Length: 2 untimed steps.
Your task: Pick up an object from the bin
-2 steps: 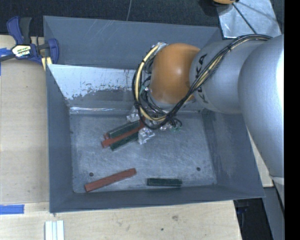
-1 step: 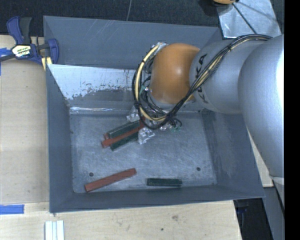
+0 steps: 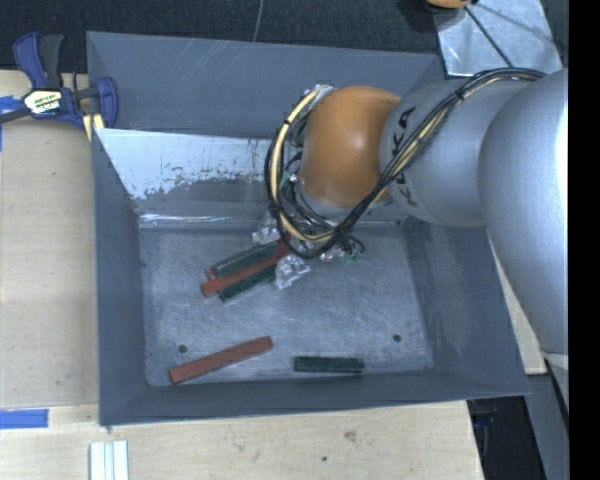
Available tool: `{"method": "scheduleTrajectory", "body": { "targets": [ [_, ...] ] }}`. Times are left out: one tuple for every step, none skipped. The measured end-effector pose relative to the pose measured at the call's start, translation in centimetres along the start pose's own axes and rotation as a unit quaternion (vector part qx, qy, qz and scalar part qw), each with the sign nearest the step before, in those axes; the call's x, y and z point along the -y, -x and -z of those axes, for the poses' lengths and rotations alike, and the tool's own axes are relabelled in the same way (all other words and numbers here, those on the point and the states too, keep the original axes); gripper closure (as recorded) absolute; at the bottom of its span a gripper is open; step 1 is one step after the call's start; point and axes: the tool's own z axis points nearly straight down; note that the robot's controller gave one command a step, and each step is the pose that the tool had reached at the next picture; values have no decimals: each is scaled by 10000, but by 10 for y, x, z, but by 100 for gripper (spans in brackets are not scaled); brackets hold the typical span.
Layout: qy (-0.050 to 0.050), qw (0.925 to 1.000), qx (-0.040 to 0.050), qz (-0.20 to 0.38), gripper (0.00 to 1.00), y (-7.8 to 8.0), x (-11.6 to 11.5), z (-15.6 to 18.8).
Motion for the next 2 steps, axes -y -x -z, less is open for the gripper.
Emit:
{"method": "scheduleTrajectory", "body": {
  "targets": [
    [34, 10000, -55, 0, 100, -2, -2, 8],
    [43, 10000, -63, 0, 100, -1, -1, 18]
  ]
}}
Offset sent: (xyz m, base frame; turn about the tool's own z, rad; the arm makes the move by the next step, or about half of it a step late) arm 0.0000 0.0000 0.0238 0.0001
